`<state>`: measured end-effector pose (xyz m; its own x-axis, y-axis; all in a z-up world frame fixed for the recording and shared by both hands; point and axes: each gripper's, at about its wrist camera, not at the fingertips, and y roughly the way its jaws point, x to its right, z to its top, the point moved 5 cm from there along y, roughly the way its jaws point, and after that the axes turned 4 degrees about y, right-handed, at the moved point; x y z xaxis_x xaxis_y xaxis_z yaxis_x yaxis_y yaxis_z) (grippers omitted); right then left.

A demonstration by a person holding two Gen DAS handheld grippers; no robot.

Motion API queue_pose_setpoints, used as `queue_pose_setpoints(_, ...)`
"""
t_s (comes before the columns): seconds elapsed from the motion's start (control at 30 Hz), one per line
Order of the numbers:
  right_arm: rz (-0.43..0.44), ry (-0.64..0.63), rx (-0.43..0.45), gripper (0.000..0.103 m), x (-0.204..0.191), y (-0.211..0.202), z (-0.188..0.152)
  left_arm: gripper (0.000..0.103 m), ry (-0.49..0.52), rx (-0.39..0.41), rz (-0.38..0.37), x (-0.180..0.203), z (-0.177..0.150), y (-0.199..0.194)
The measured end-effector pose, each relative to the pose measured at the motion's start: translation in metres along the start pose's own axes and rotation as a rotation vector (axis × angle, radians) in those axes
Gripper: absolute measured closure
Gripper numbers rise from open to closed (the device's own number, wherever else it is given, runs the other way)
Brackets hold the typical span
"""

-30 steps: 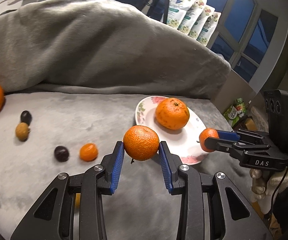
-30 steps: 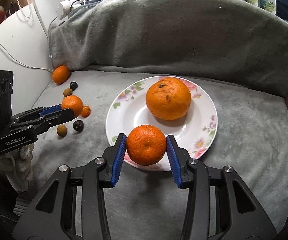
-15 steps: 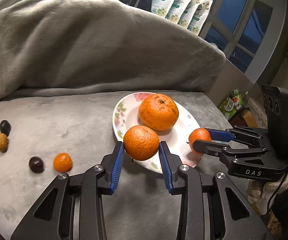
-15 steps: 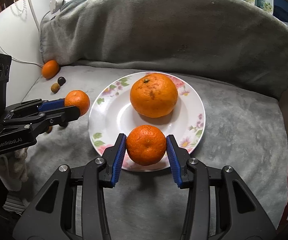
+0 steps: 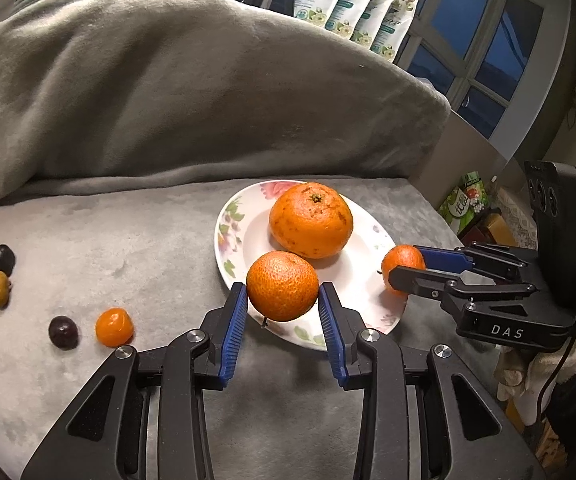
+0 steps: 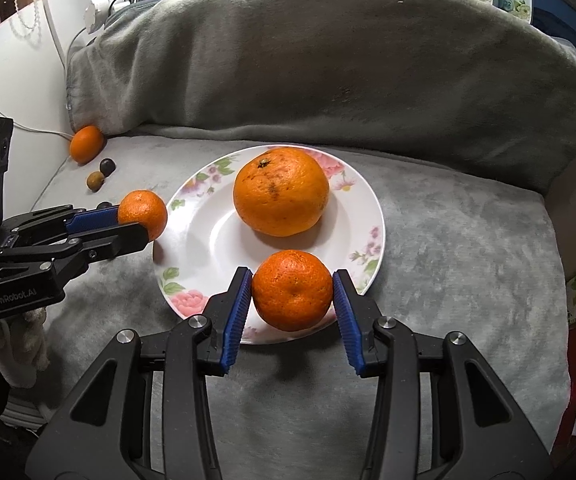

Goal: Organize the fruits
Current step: 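Carry both mandarins to the plate and release them beside the large orange, then move the left tool to the orange by the blanket fold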

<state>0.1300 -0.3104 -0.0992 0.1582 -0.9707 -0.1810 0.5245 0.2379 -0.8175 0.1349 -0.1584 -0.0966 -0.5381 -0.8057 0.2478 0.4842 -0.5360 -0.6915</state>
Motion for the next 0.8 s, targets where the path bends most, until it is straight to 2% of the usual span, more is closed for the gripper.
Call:
queue_pose_setpoints(0.03,-0.003,0.003,0.005,0.04,0.001,-0.001,0.0,0.067,0.001,0.001,0.0,0.0,0.0,0.0)
queue_pose_setpoints(0.1,-0.01,0.01,0.03,0.029,0.002,-0.006,0.002,0.059,0.004,0.011,0.002,0.001,0.001,-0.003)
queue_pose_setpoints(0.17,-0.013,0.014,0.046,0.028,0.003,-0.01,0.005,0.056,0.009,0.022,0.003,0.001,0.001,-0.005)
queue_pose_setpoints(0.23,-0.018,0.026,0.059,0.024,0.006,-0.014,0.007,0.044,0.015,0.026,0.003,0.002,0.002,-0.007)
queue_pose_setpoints(0.27,-0.017,0.039,0.066,0.022,0.008,-0.016,0.009,0.035,0.018,0.029,0.002,0.003,0.003,-0.009)
queue_pose_setpoints(0.3,-0.013,0.05,0.071,0.021,0.01,-0.018,0.01,0.033,0.019,0.032,0.002,0.003,0.003,-0.01)
queue_pose_setpoints(0.5,0.01,0.113,0.088,0.014,0.019,-0.024,0.013,0.029,0.032,0.037,0.03,0.006,0.002,-0.013)
queue_pose_setpoints(0.8,0.068,0.187,0.092,0.014,0.02,-0.029,0.018,0.028,0.027,0.042,0.051,0.005,0.0,-0.02)
